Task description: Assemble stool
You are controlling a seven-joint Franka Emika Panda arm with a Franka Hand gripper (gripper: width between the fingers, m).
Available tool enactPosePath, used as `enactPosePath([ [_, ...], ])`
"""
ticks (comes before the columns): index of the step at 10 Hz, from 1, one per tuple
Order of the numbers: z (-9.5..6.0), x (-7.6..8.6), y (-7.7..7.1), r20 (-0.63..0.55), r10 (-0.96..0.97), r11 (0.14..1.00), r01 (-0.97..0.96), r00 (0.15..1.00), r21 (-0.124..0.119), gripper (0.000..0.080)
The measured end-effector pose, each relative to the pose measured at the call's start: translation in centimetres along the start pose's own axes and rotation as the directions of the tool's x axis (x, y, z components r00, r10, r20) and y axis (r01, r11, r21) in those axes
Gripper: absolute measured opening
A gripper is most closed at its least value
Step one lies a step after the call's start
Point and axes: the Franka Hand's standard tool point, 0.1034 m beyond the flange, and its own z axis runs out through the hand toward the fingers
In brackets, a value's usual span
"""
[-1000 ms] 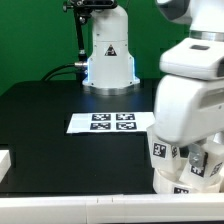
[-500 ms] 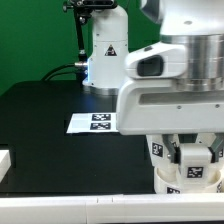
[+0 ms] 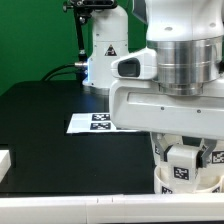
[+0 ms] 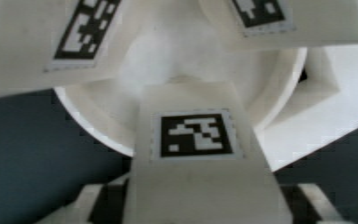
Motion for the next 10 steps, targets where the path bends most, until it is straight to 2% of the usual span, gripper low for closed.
enactPosePath([
  [1, 0.1, 0.1, 0.7, -0.004, 0.204, 0.979, -0.204, 0.979, -0.016, 0.0335],
  [4, 0.1, -0.1, 2.0, -0.016, 0.541, 0.84, -0.541, 0.841, -0.026, 0.0335],
  [5, 0.1, -0.2, 2.2, -0.027, 0.569, 0.822, -0.57, 0.822, -0.021, 0.0335],
  [7, 0.0, -0.4, 2.5, -0.046, 0.646, 0.761, -0.648, 0.762, -0.029, 0.0335],
  [8, 0.0, -0.4, 2.5, -0.047, 0.644, 0.763, -0.645, 0.764, -0.03, 0.0336],
  [9, 0.0, -0.4, 2.5, -0.047, 0.643, 0.764, -0.644, 0.765, -0.03, 0.052],
  [10, -0.1, -0.4, 2.4, -0.047, 0.64, 0.767, -0.642, 0.767, -0.026, 0.052],
])
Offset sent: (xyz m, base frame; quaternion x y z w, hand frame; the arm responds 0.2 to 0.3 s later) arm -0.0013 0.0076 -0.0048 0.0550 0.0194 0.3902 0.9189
